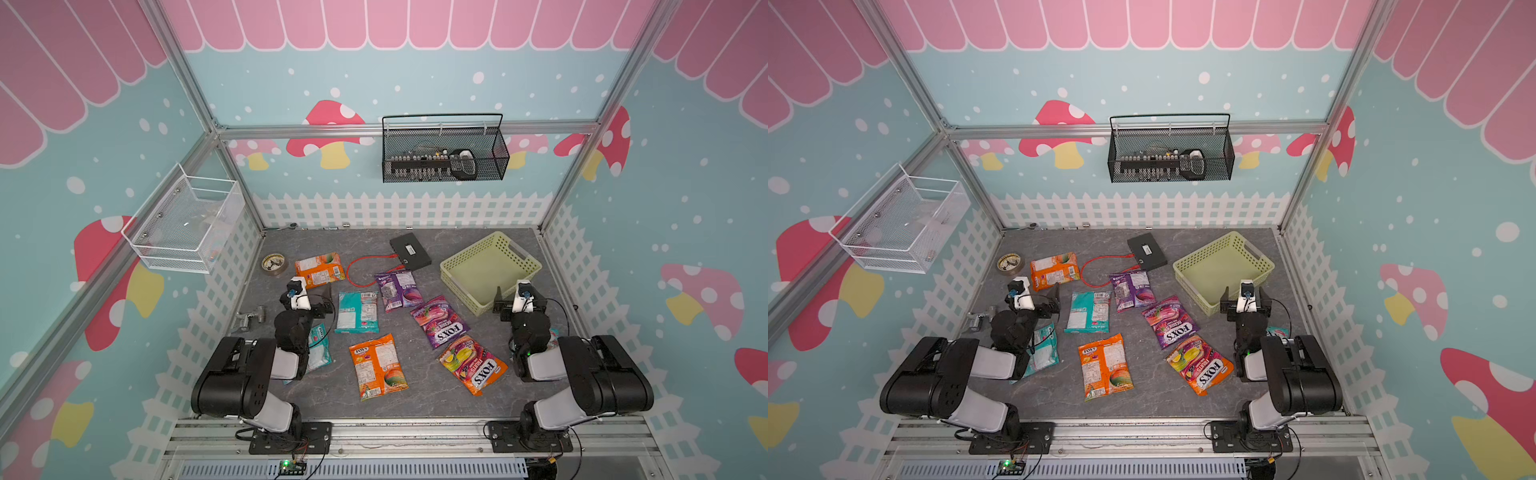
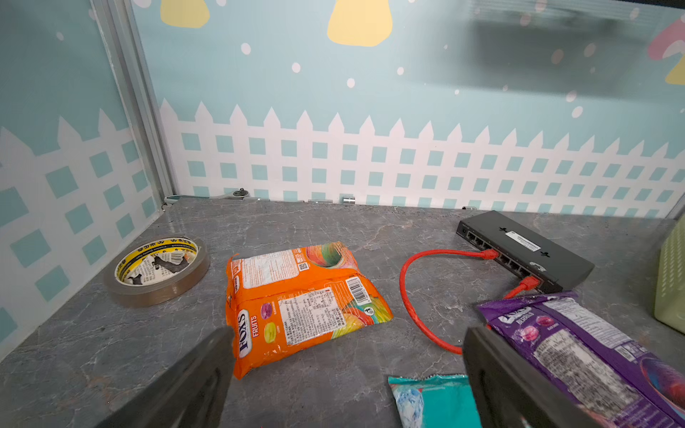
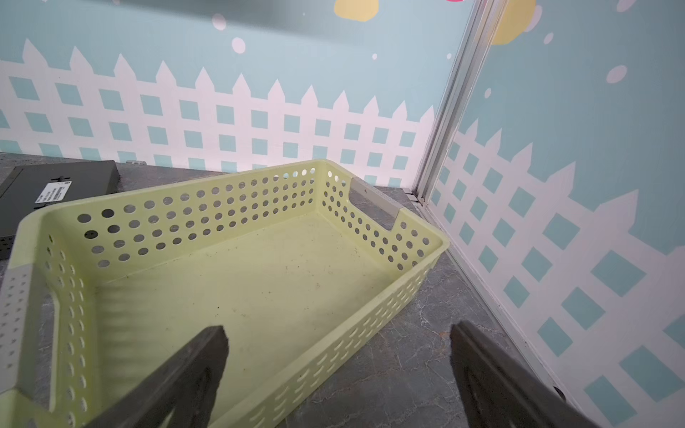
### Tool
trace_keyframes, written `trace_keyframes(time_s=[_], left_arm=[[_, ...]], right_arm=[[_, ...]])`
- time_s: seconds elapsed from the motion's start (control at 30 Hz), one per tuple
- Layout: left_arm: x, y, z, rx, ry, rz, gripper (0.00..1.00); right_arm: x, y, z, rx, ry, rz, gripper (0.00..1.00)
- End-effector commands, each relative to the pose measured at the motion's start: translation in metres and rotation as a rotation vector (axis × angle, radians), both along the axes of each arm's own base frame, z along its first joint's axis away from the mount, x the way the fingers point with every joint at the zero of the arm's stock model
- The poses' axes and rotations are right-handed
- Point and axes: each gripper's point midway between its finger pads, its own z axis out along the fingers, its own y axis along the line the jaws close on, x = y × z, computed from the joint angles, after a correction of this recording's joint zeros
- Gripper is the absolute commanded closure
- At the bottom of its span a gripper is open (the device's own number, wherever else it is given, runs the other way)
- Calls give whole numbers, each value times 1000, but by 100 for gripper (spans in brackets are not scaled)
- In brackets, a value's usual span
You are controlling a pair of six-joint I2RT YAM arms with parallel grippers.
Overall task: Put the candies in the basket
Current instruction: Pick up the candy at the center of the board.
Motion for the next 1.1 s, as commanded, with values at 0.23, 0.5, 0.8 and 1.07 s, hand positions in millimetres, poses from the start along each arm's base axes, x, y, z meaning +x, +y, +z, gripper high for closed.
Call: trace_keyframes(time_s=[0.23,0.5,0.8,1.07], left_arm=[[4,0,2,1,0,7,1],[3,0,4,1,-6,5,1],[10,14,25,-40,52,89,1],[21,4,125,-303,57,43,1]], right_arm=[[3,-2,4,7,-13,-11,1],[2,-4,5,9,-19,-22,1],[-5,-7,36,20,-43,-35,1],[1,9,129,204,-95,51,1]])
